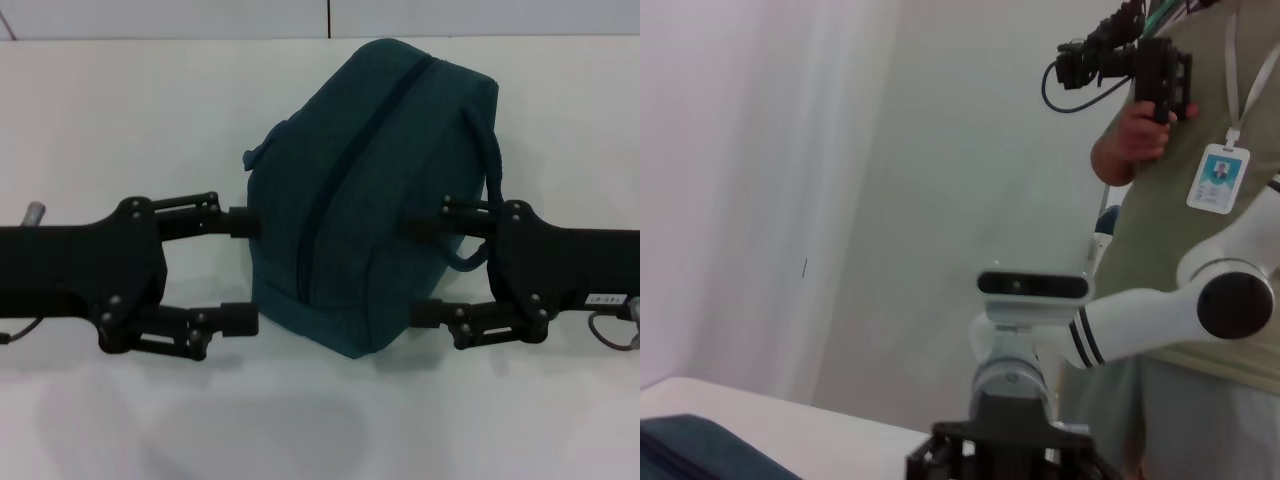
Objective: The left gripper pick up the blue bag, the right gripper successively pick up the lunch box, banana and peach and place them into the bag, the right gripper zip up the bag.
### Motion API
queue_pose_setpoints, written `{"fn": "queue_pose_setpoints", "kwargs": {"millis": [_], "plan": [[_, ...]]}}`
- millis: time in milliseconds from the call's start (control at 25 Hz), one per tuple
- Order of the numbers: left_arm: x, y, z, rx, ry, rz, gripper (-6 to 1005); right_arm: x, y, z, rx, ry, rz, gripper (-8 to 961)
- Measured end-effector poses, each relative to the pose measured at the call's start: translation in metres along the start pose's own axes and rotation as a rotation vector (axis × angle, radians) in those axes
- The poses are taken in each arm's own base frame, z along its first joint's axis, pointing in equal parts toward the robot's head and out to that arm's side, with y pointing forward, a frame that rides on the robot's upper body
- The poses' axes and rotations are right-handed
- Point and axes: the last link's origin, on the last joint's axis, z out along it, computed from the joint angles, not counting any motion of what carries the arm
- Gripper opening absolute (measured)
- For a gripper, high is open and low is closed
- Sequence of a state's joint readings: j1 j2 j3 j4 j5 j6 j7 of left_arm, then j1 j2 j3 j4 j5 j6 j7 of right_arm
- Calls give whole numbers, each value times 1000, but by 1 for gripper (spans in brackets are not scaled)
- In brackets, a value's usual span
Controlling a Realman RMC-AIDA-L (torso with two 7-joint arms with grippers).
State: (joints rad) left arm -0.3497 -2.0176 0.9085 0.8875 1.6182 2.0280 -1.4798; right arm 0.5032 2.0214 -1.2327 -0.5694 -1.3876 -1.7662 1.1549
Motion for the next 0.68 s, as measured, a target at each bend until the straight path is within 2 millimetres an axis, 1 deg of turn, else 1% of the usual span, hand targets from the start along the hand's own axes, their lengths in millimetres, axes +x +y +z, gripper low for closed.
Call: {"fn": "queue_pose_setpoints", "kwargs": {"millis": [320,680], "plan": [[-10,5,-3,9,22,2,888,-5,-5,5,-8,2,-3,857],[-11,6,-3,9,22,-3,888,-7,-6,5,-15,4,8,857]]}}
